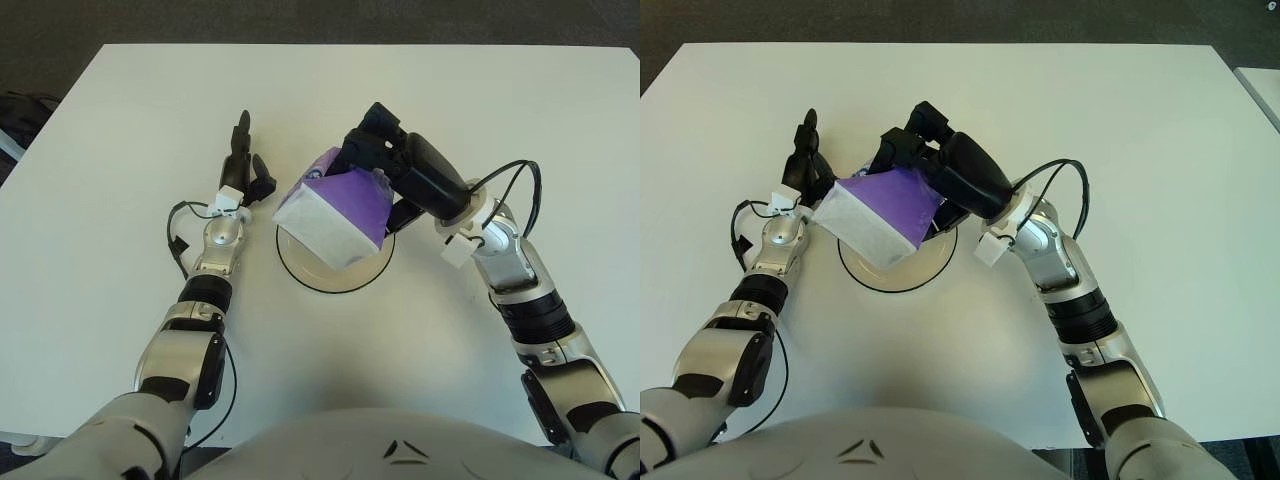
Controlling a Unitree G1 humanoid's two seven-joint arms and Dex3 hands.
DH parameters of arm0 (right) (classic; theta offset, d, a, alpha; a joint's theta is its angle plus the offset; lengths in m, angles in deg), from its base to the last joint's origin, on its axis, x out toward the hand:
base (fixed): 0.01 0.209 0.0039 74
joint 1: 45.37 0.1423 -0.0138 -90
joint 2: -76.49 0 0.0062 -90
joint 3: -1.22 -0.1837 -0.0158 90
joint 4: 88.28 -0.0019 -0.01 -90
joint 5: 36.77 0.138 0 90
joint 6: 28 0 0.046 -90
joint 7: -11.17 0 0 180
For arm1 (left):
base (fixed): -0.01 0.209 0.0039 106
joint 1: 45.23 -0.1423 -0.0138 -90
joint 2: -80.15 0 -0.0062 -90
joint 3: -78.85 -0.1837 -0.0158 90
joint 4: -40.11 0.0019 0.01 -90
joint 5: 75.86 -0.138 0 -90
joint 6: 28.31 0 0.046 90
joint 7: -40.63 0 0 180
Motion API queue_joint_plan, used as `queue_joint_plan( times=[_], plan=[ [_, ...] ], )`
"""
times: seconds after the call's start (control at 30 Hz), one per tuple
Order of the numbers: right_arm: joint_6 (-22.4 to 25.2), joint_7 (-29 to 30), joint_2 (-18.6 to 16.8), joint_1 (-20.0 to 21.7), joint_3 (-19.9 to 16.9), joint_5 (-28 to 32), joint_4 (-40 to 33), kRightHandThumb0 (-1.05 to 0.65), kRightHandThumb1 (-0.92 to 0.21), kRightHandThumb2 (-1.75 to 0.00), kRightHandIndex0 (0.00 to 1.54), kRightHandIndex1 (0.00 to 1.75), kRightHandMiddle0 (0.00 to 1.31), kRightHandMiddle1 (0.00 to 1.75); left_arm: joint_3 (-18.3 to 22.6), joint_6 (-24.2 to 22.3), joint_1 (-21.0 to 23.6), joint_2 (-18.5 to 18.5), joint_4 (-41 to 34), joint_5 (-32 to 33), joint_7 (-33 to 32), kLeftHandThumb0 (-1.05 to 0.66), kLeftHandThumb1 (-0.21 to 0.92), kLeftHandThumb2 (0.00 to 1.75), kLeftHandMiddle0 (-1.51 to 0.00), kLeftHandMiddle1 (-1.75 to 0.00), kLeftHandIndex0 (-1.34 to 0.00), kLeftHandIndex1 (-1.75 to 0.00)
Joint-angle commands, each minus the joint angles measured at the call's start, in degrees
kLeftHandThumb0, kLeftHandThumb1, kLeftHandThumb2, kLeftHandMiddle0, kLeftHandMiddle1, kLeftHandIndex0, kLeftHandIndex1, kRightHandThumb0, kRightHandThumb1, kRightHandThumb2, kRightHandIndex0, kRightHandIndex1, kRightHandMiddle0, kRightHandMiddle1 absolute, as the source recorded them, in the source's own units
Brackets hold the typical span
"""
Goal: Put the tissue paper into the plate.
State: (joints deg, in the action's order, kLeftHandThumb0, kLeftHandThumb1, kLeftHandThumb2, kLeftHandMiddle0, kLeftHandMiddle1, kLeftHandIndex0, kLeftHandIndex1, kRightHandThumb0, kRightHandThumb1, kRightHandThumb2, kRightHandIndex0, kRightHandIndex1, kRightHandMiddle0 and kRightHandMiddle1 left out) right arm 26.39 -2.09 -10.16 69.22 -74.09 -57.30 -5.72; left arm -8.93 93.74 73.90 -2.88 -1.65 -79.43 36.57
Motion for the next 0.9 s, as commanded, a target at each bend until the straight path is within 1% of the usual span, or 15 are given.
queue_joint_plan(
  times=[0.0, 0.03, 0.07, 0.1, 0.13, 0.17, 0.2, 0.27, 0.37, 0.47, 0.87],
  plan=[
    [0.4, -3.3, 2.3, 1.2, 0.3, 0.6, -0.5, -0.77, -0.86, -0.81, 0.24, 1.47, 0.11, 1.51, -1.1, -0.8, -7.6, 0.6, 4.8, -2.0, -0.9, -0.93, 0.92, 1.17, 0.0, 0.0, 0.0, -0.04],
    [0.8, -5.1, 3.8, 1.5, 0.5, -0.3, -1.0, -0.81, -0.88, -0.81, 0.18, 1.37, 0.07, 1.41, -1.3, 0.2, -8.0, 0.5, 4.2, -2.2, -0.6, -0.93, 0.92, 1.17, 0.0, 0.0, 0.0, -0.04],
    [1.0, -6.4, 4.8, 1.8, 0.6, -0.9, -1.4, -0.87, -0.89, -0.83, 0.11, 0.97, 0.05, 0.95, -1.5, 1.0, -8.2, 0.4, 3.8, -2.3, -0.4, -0.93, 0.92, 1.17, 0.0, 0.0, 0.0, -0.02],
    [1.2, -7.4, 5.5, 2.0, 0.7, -1.3, -1.7, -0.89, -0.9, -0.84, 0.09, 0.82, 0.04, 0.78, -1.6, 1.5, -8.4, 0.4, 3.6, -2.4, -0.3, -0.93, 0.92, 1.17, 0.0, 0.0, 0.0, -0.02],
    [1.1, -7.9, 6.2, 2.0, 0.6, -2.0, -1.9, -0.92, -0.91, -0.85, 0.06, 0.6, 0.02, 0.52, -1.6, 2.2, -8.4, 0.3, 3.5, -2.2, 0.2, -0.92, 0.92, 1.16, 0.0, 0.0, 0.0, -0.01],
    [1.0, -8.1, 6.4, 2.1, 0.5, -2.3, -1.9, -0.96, -0.91, -0.86, 0.04, 0.42, 0.01, 0.33, -1.6, 2.5, -8.4, 0.3, 3.5, -2.1, 0.5, -0.92, 0.92, 1.16, 0.0, 0.0, 0.0, -0.01],
    [0.9, -8.3, 6.8, 2.1, 0.4, -2.8, -2.0, -0.98, -0.91, -0.86, 0.03, 0.35, 0.01, 0.27, -1.7, 2.9, -8.4, 0.3, 3.5, -1.9, 0.8, -0.92, 0.92, 1.16, 0.0, 0.0, 0.0, -0.01],
    [1.0, -8.6, 7.2, 2.0, 0.4, -3.5, -2.2, -1.02, -0.92, -0.87, 0.01, 0.16, 0.0, 0.11, -1.8, 3.3, -8.5, 0.3, 3.5, -1.9, 0.9, -0.91, 0.92, 1.16, 0.0, 0.0, 0.0, 0.0],
    [1.1, -8.9, 7.6, 2.1, 0.3, -4.0, -2.3, -1.04, -0.92, -0.87, 0.0, 0.06, 0.0, 0.03, -2.0, 3.4, -8.5, 0.2, 3.4, -2.2, 0.5, -0.9, 0.92, 1.17, 0.0, 0.0, 0.0, 0.0],
    [1.0, -9.1, 8.0, 2.1, 0.4, -4.3, -2.5, -1.05, -0.92, -0.85, 0.0, 0.02, 0.0, 0.01, -2.2, 3.1, -8.7, 0.0, 3.1, -2.6, 0.0, -0.89, 0.92, 1.17, 0.0, 0.0, 0.0, 0.0],
    [1.3, -11.4, 9.2, 2.6, 0.1, -3.8, -2.9, -1.05, -0.92, -0.78, 0.0, 0.0, 0.0, 0.0, -2.5, 2.9, -8.9, -0.1, 2.7, -3.0, -0.1, -0.88, 0.92, 1.18, 0.0, 0.0, 0.0, 0.0]
  ],
)
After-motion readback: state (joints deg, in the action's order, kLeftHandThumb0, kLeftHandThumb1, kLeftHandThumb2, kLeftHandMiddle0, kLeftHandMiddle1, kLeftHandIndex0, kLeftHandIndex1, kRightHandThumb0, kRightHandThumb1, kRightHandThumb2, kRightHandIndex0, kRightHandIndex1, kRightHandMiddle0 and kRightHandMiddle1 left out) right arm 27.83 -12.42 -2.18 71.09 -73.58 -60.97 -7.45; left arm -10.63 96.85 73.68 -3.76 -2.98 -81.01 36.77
